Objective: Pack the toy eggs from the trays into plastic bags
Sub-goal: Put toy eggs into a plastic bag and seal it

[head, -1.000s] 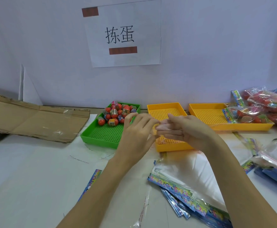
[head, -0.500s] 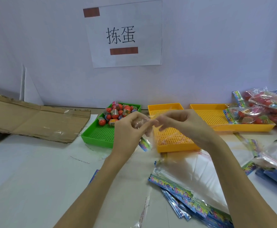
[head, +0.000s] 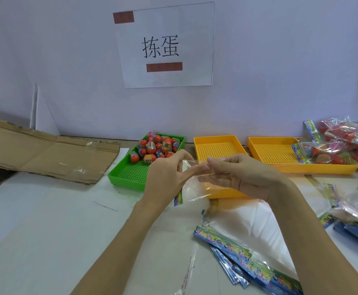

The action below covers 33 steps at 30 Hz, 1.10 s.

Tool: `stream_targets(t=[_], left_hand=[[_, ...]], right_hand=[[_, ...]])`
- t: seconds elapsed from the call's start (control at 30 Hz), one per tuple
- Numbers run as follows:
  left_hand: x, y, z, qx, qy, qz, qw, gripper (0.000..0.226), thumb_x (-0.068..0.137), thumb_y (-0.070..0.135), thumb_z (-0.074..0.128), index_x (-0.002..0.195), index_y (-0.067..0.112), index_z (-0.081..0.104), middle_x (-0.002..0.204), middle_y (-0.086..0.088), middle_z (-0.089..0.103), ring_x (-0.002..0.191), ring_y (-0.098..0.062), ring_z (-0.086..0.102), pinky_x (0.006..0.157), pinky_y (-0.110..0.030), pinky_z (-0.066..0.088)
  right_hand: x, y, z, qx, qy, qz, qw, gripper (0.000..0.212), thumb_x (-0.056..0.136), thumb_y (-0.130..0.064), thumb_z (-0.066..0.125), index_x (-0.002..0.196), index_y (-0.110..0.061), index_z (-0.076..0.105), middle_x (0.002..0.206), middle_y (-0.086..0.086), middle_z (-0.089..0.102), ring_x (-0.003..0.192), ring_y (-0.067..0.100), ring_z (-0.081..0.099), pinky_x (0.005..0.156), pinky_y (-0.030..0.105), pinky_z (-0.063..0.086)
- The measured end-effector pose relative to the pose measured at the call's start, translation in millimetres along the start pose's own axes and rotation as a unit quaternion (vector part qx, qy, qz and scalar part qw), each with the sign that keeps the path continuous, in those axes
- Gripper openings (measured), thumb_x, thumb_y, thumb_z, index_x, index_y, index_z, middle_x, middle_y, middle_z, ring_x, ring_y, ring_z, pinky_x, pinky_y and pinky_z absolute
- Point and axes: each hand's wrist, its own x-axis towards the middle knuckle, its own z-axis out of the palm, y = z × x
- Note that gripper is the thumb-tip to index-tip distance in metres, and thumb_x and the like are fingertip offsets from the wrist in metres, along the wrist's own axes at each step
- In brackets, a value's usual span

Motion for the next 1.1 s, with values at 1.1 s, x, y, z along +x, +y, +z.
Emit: stream_targets(t=[1.1], left_hand=[[6, -17, -12, -0.204, -0.188, -0.119, 0.953, 0.032, 0.074, 0.038, 0.093, 0.099, 0.028, 0.075, 0.083, 0.002, 0.077, 0.080, -0.006, 0.071, 0.067, -0.010, 0.046]], right_hand=[[11, -17, 40, -0.296, 0.247, -0.112, 0.916, 0.047, 0.101, -0.049, 0.058, 0.078, -0.013, 0.078, 0.061, 0.011, 0.073, 0.055, 0.027, 0.074, 0.056, 0.032, 0.063]])
